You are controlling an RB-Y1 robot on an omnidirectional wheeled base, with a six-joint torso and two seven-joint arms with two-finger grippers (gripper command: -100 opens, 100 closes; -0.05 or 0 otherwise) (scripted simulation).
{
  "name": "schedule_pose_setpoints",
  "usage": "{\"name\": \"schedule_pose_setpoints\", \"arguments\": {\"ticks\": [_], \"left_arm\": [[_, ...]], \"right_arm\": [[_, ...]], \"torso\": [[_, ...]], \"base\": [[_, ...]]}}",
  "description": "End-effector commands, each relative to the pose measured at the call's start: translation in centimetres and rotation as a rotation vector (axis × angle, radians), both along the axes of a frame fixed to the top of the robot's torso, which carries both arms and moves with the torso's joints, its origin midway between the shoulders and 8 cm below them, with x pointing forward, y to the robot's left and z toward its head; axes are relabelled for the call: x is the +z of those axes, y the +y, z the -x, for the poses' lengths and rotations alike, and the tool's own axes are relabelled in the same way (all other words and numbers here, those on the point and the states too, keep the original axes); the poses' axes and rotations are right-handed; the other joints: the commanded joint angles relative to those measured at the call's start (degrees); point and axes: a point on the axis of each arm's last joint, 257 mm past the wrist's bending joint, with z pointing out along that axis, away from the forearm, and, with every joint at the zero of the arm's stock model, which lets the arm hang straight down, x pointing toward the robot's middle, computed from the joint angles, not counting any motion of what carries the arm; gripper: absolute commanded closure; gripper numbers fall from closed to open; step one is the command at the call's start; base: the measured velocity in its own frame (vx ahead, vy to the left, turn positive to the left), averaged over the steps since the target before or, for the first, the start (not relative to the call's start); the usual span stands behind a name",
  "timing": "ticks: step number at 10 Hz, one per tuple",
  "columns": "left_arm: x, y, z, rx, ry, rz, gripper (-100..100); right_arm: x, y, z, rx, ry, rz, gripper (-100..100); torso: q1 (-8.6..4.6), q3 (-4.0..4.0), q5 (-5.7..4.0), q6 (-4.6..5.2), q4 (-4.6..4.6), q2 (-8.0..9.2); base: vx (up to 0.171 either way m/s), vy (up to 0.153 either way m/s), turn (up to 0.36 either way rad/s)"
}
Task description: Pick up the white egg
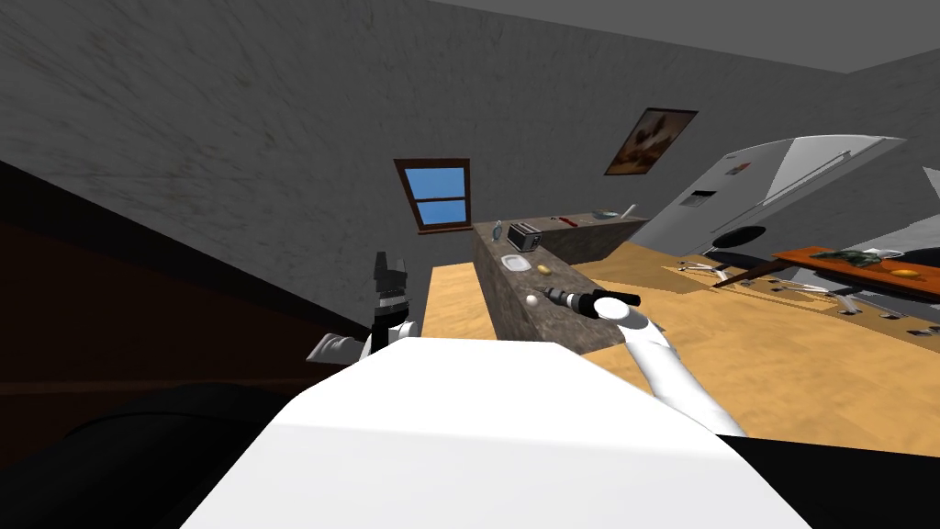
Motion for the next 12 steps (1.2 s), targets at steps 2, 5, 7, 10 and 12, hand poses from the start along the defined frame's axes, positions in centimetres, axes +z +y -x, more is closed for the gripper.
{"name": "schedule_pose_setpoints", "arguments": {"ticks": [2,5,7,10,12], "left_arm": [[0.0,0.0,0.0,0.0,0.0,0.0,0],[0.0,0.0,0.0,0.0,0.0,0.0,0],[0.0,0.0,0.0,0.0,0.0,0.0,0],[0.0,0.0,0.0,0.0,0.0,0.0,0],[0.0,0.0,0.0,0.0,0.0,0.0,0]], "right_arm": [[2.0,-2.6,-0.1,-0.036,-0.03,-0.002,-100],[3.5,-5.1,0.2,-0.07,-0.045,-0.006,-100],[4.5,-6.5,0.7,-0.086,-0.044,-0.016,-100],[4.7,-6.4,1.7,-0.072,-0.006,-0.049,-100],[3.8,-4.8,2.4,-0.038,0.032,-0.071,-100]], "torso": [[0.0,0.02,0.0,0.0,0.01,0.04],[0.02,0.03,0.0,0.01,0.01,0.04],[-0.07,0.03,-0.02,-0.01,0.01,0.06],[-0.16,0.01,-0.05,-0.03,0.0,0.02],[-0.26,-0.04,-0.07,-0.04,-0.02,-0.08]], "base": [[-0.045,0.011,0.016],[-0.038,0.011,0.026],[-0.047,-0.015,0.093],[-0.038,-0.039,0.162],[-0.009,-0.063,0.197]]}}
